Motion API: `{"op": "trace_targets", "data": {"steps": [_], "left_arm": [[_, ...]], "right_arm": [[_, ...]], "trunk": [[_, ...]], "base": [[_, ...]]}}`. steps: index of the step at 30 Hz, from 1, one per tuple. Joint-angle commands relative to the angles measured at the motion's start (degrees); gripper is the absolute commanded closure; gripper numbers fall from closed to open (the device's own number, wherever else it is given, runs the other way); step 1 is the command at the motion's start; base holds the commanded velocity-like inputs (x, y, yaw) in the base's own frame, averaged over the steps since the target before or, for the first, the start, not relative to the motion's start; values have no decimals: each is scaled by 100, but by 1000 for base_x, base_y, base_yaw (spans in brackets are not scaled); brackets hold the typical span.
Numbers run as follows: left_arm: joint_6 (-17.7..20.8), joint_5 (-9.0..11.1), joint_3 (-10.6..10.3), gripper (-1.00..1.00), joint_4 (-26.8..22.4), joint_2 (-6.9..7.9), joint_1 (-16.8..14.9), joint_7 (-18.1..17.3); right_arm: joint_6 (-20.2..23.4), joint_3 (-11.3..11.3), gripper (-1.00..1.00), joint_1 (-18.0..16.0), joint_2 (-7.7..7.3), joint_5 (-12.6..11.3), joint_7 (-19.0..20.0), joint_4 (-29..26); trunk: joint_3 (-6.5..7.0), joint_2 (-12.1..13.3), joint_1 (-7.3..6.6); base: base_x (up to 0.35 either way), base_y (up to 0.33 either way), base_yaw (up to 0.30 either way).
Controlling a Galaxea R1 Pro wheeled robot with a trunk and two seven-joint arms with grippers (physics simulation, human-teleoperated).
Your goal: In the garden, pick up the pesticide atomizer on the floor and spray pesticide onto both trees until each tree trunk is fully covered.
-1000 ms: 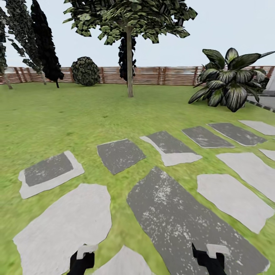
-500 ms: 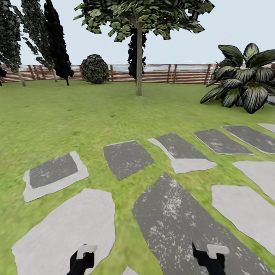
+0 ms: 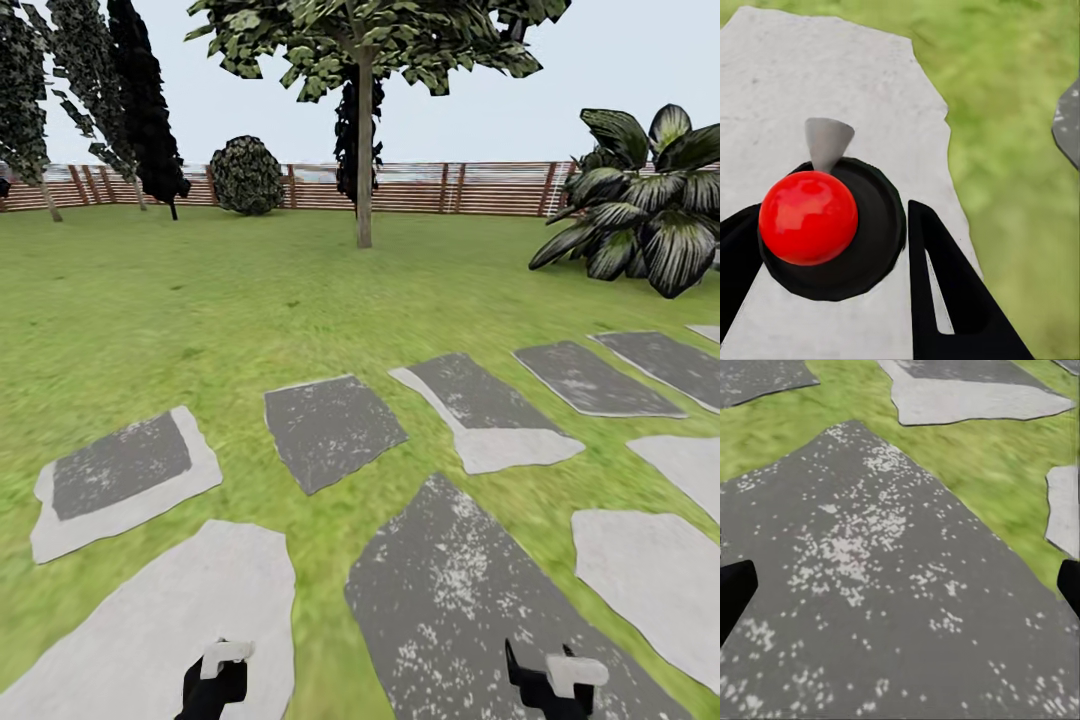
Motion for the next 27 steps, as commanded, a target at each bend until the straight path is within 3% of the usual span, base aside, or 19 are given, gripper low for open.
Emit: {"op": "trace_targets", "data": {"steps": [1,2,4,7,20,27], "left_arm": [[0,-2,-1,100,0,0,0,4],[0,-2,-1,100,0,0,1,4],[0,-2,-1,100,1,0,0,4],[0,-2,-1,100,3,0,0,4],[0,-2,-1,100,7,0,0,4],[0,-2,-1,100,8,0,3,4]], "right_arm": [[-424,-1,-100,-1,3,0,-4,236],[-1351,0,-100,-1,8,3,-3,775],[-2232,4,-100,-1,15,4,3,1369],[-2822,4,-100,-1,19,3,9,1871],[-2822,-6,-100,-1,21,8,8,2204],[-2822,2,-100,-1,43,6,7,2945]], "trunk": [[0,0,0],[0,0,0],[0,0,0],[0,0,0],[0,0,0],[0,0,0]], "base": [[338,0,0],[338,0,0],[338,0,0],[338,0,0],[338,0,0],[338,0,0]]}}
